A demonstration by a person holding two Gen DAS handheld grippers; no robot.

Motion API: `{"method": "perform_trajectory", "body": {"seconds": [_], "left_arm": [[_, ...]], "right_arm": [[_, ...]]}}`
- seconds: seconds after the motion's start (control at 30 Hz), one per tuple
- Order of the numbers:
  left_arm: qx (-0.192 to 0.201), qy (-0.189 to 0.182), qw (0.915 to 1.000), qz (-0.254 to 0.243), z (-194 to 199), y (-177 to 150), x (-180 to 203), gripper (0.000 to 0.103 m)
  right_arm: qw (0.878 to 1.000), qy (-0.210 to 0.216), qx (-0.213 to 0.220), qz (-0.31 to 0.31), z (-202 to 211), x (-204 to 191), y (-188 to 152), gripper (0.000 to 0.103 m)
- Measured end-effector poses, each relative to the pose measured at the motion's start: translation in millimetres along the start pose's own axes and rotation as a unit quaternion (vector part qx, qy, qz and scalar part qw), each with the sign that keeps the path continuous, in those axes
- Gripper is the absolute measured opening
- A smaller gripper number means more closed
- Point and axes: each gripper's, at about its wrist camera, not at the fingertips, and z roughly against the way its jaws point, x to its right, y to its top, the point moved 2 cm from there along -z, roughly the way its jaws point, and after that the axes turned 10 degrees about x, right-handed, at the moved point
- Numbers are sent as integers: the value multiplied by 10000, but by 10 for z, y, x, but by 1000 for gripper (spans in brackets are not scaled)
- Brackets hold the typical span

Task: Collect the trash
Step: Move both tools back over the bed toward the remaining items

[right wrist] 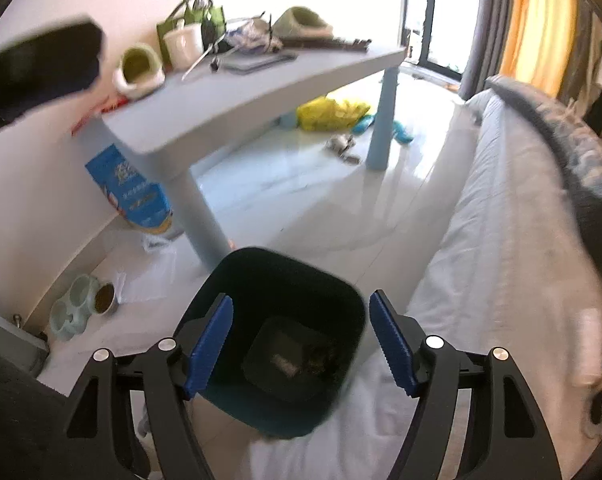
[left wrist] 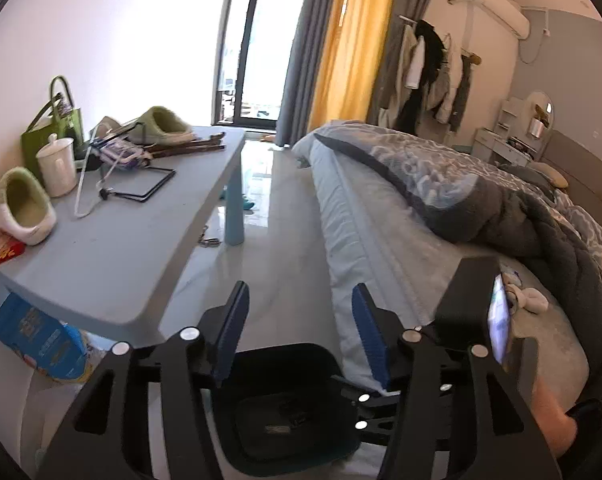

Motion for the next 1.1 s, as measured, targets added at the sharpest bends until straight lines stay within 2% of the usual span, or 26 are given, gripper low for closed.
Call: {"method": "perform_trajectory", "body": {"seconds": [0.4, 0.5, 0.57, 0.7, 1.1], "left_arm": [[-63, -320, 9994, -93, -277, 2, 614, 67], [-58, -379, 9992, -118, -358, 9, 784, 70], [-71, -408, 9991, -136, -416, 10, 888, 71], [-164, -479, 9985, -197, -571, -20, 1127, 74], [-523, -696, 9960, -181, -1004, -185, 1705, 81]], "right_arm": [[9969, -603, 508, 0, 658, 674, -81, 75], [9956, -709, 614, 29, 809, 878, -165, 79], [9943, -788, 709, 101, 915, 987, -189, 86], [9917, -966, 850, 51, 1104, 1241, -235, 88], [9872, -1295, 922, -84, 1498, 1944, -643, 95]]}}
